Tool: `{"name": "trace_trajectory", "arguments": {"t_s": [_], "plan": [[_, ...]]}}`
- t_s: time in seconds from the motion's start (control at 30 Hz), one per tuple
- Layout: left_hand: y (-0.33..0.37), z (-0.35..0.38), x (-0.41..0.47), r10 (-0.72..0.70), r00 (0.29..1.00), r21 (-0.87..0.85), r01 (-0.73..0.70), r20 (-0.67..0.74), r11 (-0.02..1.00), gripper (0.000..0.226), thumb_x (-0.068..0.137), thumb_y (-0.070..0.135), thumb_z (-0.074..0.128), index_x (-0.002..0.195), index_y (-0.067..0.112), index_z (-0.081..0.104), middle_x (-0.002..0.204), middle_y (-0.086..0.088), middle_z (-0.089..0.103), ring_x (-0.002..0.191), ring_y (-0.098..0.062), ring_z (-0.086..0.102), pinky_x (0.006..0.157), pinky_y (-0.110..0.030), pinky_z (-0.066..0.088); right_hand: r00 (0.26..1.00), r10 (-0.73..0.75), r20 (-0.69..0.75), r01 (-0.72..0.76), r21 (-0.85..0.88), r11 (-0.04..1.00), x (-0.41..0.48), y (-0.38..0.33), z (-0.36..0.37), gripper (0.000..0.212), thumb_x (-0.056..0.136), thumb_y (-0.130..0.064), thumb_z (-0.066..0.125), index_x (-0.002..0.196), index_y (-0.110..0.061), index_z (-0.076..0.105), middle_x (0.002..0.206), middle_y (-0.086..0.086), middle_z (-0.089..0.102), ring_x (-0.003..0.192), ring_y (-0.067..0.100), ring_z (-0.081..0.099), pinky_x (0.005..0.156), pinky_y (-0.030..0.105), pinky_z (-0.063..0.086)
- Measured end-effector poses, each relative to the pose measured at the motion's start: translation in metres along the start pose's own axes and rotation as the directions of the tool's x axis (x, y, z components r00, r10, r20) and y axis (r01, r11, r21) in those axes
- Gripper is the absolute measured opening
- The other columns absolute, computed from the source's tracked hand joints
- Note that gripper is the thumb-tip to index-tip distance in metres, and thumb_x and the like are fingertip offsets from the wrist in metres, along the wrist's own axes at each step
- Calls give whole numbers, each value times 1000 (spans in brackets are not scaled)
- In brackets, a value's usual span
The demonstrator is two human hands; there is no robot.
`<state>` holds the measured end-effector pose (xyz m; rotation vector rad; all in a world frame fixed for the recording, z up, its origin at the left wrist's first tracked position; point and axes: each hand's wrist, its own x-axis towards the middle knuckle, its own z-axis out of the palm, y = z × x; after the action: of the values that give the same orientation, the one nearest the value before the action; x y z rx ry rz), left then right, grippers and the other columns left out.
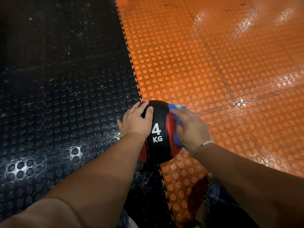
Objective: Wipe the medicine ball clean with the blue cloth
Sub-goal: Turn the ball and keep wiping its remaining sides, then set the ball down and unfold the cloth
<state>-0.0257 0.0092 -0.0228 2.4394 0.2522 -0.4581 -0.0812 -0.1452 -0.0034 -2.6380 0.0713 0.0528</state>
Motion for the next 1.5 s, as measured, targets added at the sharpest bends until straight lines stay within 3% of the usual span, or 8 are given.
{"name": "trace_trajectory", "arguments": {"t_s": [0.13, 0.33, 0.5, 0.67, 0.8, 0.93, 1.1, 1.5], "plan": [[-2, -2, -1, -9, 1000, 21, 8, 11, 1000, 39, 96, 54, 35, 134, 49, 45, 151, 20, 31, 141, -11, 26, 117, -51, 4, 929, -343, 138, 362, -150, 920, -13, -5, 5, 47, 77, -17, 41, 118, -15, 62, 114, 5, 65, 92, 32, 61, 77, 40, 56], [-11, 1, -3, -32, 999, -25, 31, -32, 999, 40, 95, 57, 33, 132, 51, 46, 151, 21, 31, 140, -9, 26, 116, -54, -3, 908, 381, 172, -398, 78, 914, -12, 14, 15, 49, 89, -4, 39, 136, -14, 46, 142, 11, 44, 128, 28, 42, 103, 33, 35], [-8, 1, 2, -58, 997, -42, 56, -44, 998, 38, 95, 56, 35, 130, 52, 48, 150, 21, 33, 139, -10, 29, 116, -53, -3, 983, -180, 20, 181, -73, 981, -30, -9, 31, 55, 76, -11, 33, 125, -10, 57, 126, 12, 59, 120, 32, 54, 91, 47, 49], [-10, 1, -7, 42, 998, 69, -39, -52, 997, 39, 93, 59, 37, 129, 52, 49, 146, 20, 37, 135, -18, 33, 117, -50, 2, 866, 434, 248, -462, 67, 884, -10, 40, 14, 46, 92, -7, 40, 135, -17, 47, 134, 12, 52, 119, 30, 50, 96, 33, 40], [-3, 4, -7, 39, 997, 98, -33, -62, 995, 39, 93, 57, 37, 129, 51, 49, 146, 19, 37, 134, -20, 34, 117, -52, 2, 996, 84, -24, -85, -16, 996, -1, 5, 13, 42, 87, -11, 39, 124, -16, 59, 120, 6, 63, 109, 29, 57, 92, 35, 46], [0, 0, 0, 23, 998, 109, -18, -50, 994, 38, 94, 56, 36, 129, 49, 49, 144, 17, 40, 133, -24, 36, 116, -56, 4, 956, -281, -86, 265, -162, 951, -3, -2, 17, 43, 78, -16, 44, 113, -10, 66, 108, 10, 67, 95, 30, 63, 82, 36, 53], [-2, -6, -8, 89, 996, 206, -80, -32, 975, 40, 95, 54, 36, 133, 46, 48, 147, 12, 37, 135, -23, 31, 116, -53, 8, 917, 379, 123, -392, 111, 913, -1, 42, 3, 46, 91, -18, 52, 135, -10, 45, 133, 14, 47, 119, 30, 47, 96, 32, 37], [8, -19, -21, 111, 994, 254, -109, 5, 961, 38, 97, 45, 39, 131, 39, 52, 135, 8, 44, 125, -22, 37, 105, -40, 27, 837, 476, 270, -527, 633, 567, 34, 16, -50, 36, 79, -41, 59, 85, -5, 60, 77, 23, 54, 67, 35, 50, 67, 43, 44]]}}
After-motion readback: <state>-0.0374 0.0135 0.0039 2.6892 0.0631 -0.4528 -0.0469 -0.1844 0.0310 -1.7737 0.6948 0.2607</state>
